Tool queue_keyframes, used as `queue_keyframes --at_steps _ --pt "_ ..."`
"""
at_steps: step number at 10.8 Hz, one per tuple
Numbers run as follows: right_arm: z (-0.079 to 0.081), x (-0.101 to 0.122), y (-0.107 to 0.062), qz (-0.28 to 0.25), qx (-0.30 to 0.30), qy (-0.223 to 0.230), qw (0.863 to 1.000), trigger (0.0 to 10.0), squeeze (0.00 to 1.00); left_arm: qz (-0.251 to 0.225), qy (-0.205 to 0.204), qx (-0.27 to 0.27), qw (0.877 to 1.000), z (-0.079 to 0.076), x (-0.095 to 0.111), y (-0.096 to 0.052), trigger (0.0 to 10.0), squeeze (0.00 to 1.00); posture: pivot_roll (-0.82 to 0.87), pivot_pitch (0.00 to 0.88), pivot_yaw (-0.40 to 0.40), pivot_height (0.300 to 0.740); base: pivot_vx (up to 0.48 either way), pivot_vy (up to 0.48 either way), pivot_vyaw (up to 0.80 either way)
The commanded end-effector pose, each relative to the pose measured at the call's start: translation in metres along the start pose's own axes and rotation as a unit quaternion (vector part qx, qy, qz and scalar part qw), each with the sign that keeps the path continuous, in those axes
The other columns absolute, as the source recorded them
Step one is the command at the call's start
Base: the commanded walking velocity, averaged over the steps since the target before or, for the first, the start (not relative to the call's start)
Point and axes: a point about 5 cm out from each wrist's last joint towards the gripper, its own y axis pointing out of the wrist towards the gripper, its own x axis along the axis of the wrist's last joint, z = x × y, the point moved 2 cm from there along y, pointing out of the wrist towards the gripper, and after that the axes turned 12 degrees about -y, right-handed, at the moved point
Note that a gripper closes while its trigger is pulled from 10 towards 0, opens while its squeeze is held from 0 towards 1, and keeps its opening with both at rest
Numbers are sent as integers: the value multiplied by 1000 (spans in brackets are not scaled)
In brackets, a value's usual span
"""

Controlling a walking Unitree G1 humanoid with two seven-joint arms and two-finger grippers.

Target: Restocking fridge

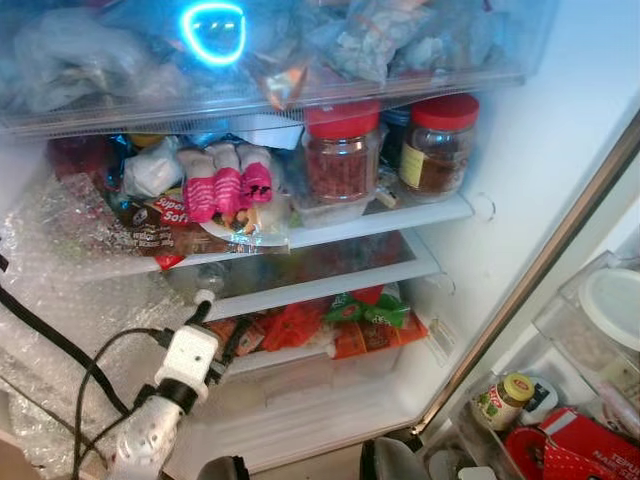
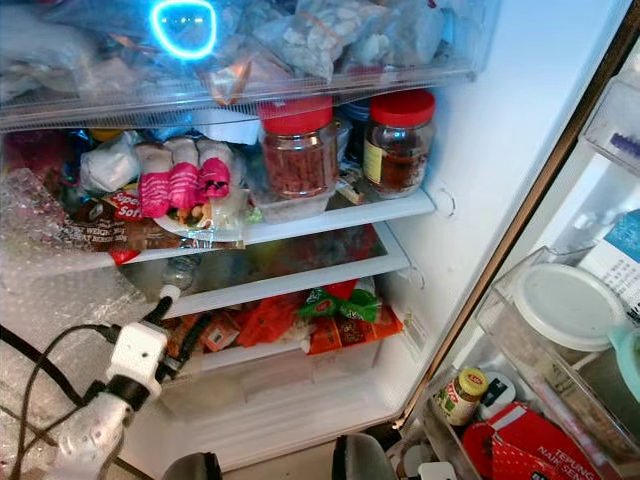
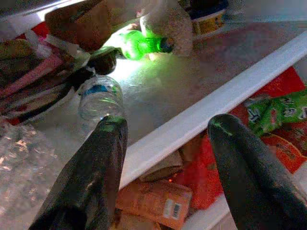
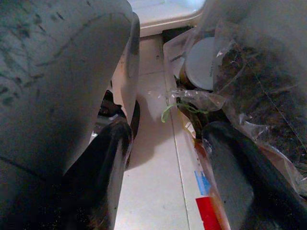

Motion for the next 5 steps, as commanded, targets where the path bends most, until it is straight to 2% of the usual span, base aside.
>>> queue_keyframes --at_steps 1,2,5 --pt "10 -8 0 15 21 0 1000 10000 0 4 -8 0 1000 -2 1 -2 10000 0 -133 0 -24 619 0 0 0" --pt "10 -9 -1 16 21 -1 1000 10000 0 11 -30 31 999 1 -2 -8 10000 0 -133 0 -25 619 0 0 0" --pt "10 -10 -1 18 21 -5 1000 10000 0 19 -33 39 999 3 -2 -9 10000 0 -133 0 -25 619 0 0 0"
